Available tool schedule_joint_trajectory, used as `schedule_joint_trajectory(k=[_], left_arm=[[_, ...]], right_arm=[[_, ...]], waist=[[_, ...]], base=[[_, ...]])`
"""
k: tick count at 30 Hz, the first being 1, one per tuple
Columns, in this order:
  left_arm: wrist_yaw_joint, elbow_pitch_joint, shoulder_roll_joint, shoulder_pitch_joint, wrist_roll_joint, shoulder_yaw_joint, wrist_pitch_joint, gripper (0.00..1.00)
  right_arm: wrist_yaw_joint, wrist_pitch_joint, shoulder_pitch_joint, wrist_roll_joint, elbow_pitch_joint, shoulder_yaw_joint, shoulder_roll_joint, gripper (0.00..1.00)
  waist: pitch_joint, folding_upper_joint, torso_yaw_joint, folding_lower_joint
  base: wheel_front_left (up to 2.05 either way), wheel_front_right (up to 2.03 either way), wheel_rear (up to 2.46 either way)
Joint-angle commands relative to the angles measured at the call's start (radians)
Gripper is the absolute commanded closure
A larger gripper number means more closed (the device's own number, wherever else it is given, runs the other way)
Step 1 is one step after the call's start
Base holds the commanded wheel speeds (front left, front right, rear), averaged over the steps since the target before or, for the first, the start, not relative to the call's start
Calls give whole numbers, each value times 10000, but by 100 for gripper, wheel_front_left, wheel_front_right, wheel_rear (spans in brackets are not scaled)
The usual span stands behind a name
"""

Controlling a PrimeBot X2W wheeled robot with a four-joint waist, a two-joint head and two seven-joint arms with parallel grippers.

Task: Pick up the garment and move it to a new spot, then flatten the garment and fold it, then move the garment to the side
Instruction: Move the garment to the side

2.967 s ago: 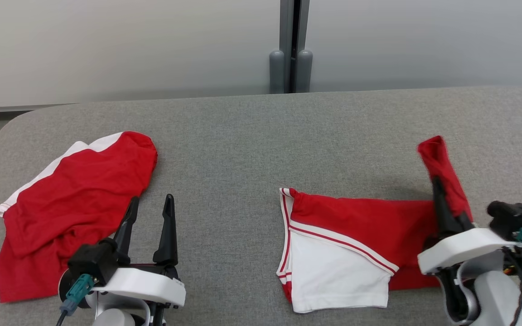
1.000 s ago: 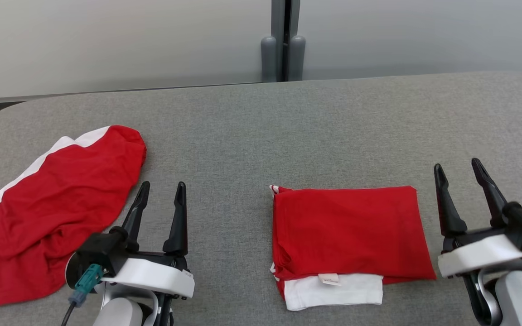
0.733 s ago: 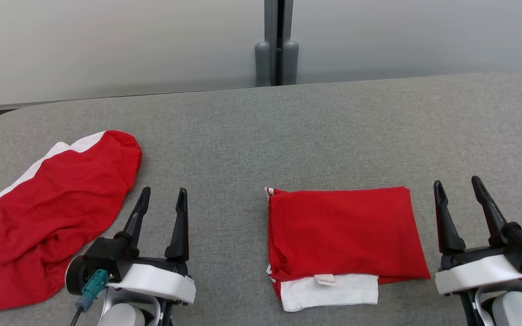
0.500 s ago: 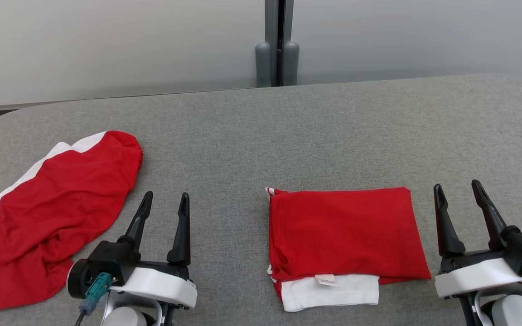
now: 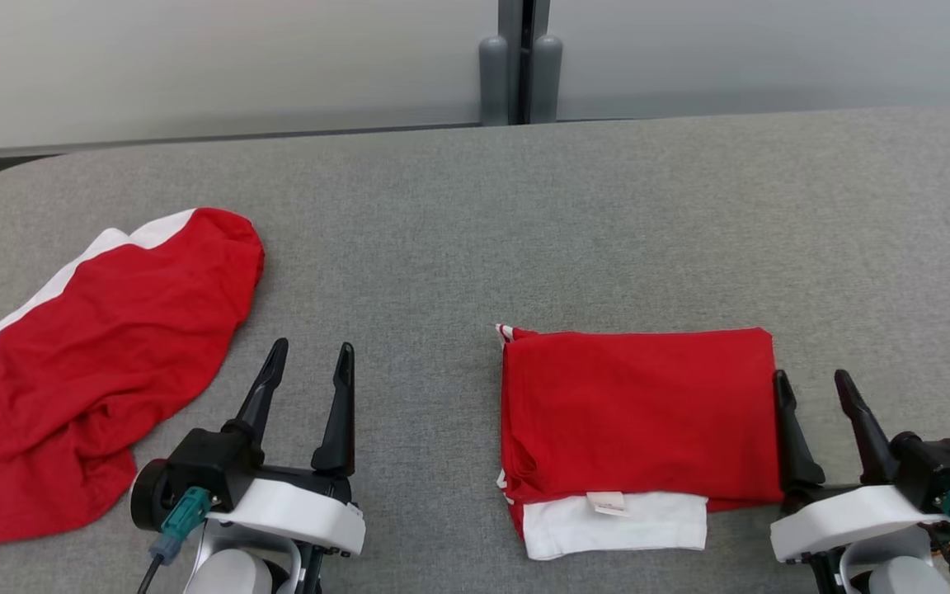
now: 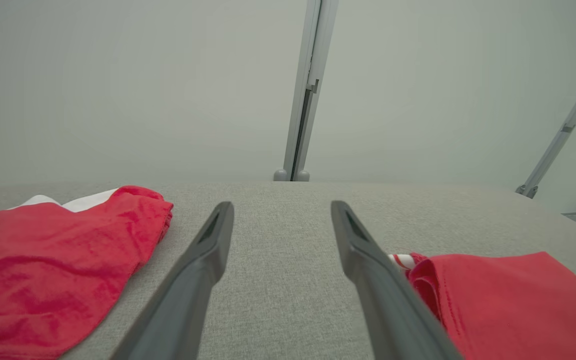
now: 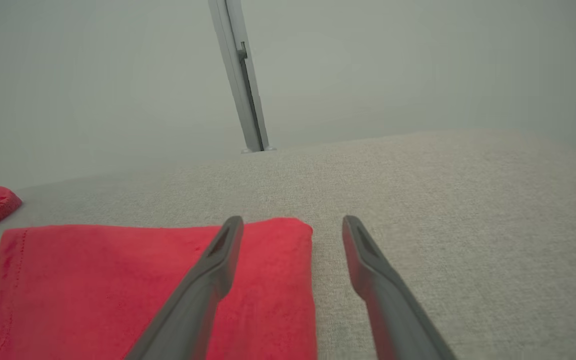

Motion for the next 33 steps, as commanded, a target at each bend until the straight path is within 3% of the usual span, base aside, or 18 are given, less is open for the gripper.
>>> schedule_joint_trajectory(k=[1, 13, 14, 15, 16, 24, 33], left_arm=[[-46, 41, 39, -179, 66, -19, 0, 0], [-70, 171, 41, -433, -74, -316, 0, 0], [-76, 183, 38, -446, -69, -312, 0, 0], [-85, 188, 36, -462, -62, -303, 0, 0], [-82, 198, 36, -470, -56, -294, 0, 0], [-355, 149, 38, -491, 278, -250, 0, 0], [-904, -387, 39, -1112, 1035, -817, 2, 0]], right_arm=[[-3, -55, -155, 275, 219, -2, 81, 0], [-1, -55, -668, 1103, 2294, -5, 354, 0], [-1, -56, -720, 1075, 2406, 48, 342, 11], [-1, -49, -773, 1017, 2508, 108, 308, 60], [-1, -34, -820, 967, 2561, 188, 274, 100], [-3, -37, -1385, 372, 2222, 452, -108, 100], [-4, -36, -2894, -14, 2050, 1557, -2094, 100]], waist=[[184, 0, 115, 0], [568, 0, 605, 0], [576, 0, 621, 0], [580, 0, 634, 0], [577, 0, 638, 0], [613, 0, -29, 0], [1498, 0, -1322, 0]], base=[[0, 0, 0], [0, 0, 0], [0, 0, 0], [0, 0, 0], [0, 0, 0], [0, 0, 0], [0, 0, 0]])
